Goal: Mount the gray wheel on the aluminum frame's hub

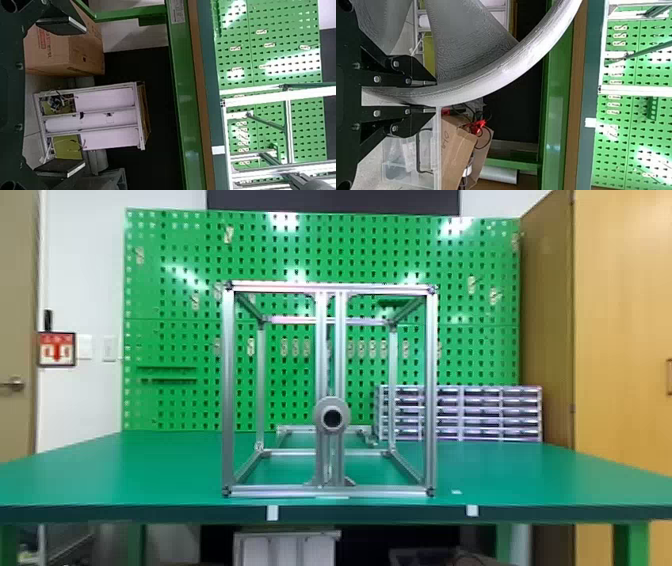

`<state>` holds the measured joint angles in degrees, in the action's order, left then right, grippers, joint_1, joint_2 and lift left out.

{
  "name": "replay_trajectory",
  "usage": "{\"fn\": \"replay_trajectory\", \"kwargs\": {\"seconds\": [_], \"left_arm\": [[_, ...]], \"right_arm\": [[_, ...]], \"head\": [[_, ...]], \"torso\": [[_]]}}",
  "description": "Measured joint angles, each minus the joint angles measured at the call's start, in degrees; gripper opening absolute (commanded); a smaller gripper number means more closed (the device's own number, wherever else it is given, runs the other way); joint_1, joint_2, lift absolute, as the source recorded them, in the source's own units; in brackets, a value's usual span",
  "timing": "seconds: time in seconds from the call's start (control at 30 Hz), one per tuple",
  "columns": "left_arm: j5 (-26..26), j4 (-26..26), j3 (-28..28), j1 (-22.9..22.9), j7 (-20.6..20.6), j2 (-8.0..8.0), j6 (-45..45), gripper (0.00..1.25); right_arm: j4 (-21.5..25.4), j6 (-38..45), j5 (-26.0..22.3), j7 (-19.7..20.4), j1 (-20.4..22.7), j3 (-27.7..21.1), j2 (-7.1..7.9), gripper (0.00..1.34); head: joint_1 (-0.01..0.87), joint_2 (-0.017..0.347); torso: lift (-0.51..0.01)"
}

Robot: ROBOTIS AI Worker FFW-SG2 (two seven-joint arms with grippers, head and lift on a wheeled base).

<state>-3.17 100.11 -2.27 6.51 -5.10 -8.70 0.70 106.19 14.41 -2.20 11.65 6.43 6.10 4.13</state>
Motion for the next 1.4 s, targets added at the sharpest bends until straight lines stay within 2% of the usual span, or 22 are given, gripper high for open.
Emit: {"fn": "replay_trajectory", "kwargs": {"seconds": [0.67, 0.97, 1.07, 1.23, 1.4], "left_arm": [[0.0, 0.0, -0.2, -0.5, -0.2, 0.02, -0.2, 1.14], [-0.5, 0.3, 0.3, -1.3, -0.3, 0.02, -0.9, 1.14], [-0.6, 1.6, 0.6, -1.7, -0.4, 0.03, -2.8, 1.14], [-0.2, 4.8, 1.4, -2.7, -0.4, 0.03, -6.1, 1.14], [-1.2, 8.1, 2.5, -4.4, -0.5, 0.01, -10.6, 1.14]], "right_arm": [[0.0, 0.3, -0.5, -0.2, -0.4, 0.1, 0.00, 0.15], [2.5, 6.1, -1.3, -2.5, -2.2, 0.2, 0.08, 0.15], [4.2, 9.3, -1.5, -2.4, -2.9, 0.1, -0.37, 0.15], [7.8, 15.2, -0.9, -2.4, -4.4, -0.6, -2.11, 0.15], [10.6, 20.5, -1.5, -2.4, -6.9, -0.6, -2.49, 0.15]], "head": [[-0.005, 0.006], [-0.005, 0.006], [-0.005, 0.006], [-0.005, 0.006], [-0.005, 0.006]], "torso": [[-0.499], [-0.499], [-0.499], [-0.499], [-0.499]]}}
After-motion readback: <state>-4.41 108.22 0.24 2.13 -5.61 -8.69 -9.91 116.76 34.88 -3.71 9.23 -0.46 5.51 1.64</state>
